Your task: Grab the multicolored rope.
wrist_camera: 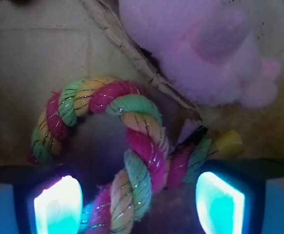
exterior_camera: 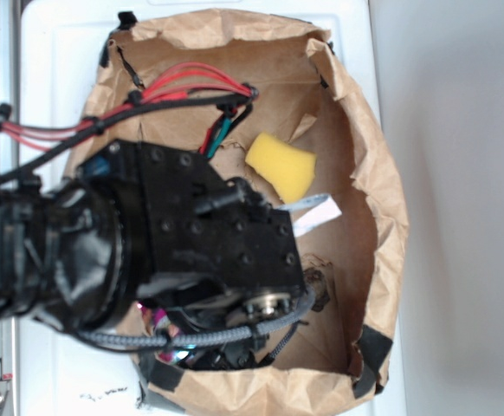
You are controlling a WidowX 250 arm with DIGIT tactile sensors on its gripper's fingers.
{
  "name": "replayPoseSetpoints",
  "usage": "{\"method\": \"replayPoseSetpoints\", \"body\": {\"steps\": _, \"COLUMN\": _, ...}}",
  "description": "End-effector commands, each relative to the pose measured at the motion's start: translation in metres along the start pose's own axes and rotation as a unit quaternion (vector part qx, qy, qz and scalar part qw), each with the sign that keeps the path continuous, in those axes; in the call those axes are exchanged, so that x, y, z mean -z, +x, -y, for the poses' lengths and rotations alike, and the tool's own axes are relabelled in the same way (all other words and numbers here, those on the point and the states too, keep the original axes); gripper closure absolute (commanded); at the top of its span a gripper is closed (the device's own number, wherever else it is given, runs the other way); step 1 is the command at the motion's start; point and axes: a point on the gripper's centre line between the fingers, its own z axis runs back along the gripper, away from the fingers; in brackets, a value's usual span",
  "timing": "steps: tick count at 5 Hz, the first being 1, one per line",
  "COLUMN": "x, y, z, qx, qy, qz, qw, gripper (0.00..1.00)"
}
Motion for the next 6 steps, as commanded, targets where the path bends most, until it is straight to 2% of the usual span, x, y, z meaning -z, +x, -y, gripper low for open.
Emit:
{"method": "replayPoseSetpoints", "body": {"steps": 1, "x": -0.011, "y": -0.003, "z": -0.001, "qx": -0.001, "qy": -0.027, "qz": 0.016, "qw": 1.000, "gripper": 0.00}}
{"method": "replayPoseSetpoints", "body": {"steps": 3, "x": 0.009, "y": -0.007, "z": 0.007, "qx": -0.002, "qy": -0.017, "qz": 0.029, "qw": 0.999, "gripper": 0.00}}
{"method": "replayPoseSetpoints", "body": {"steps": 5, "x": 0.014, "y": -0.003, "z": 0.010, "qx": 0.001, "qy": -0.021, "qz": 0.053, "qw": 0.998, "gripper": 0.02}}
{"method": "replayPoseSetpoints", "body": {"steps": 6, "x": 0.013, "y": -0.003, "z": 0.010, "qx": -0.003, "qy": -0.015, "qz": 0.064, "qw": 0.998, "gripper": 1.00}}
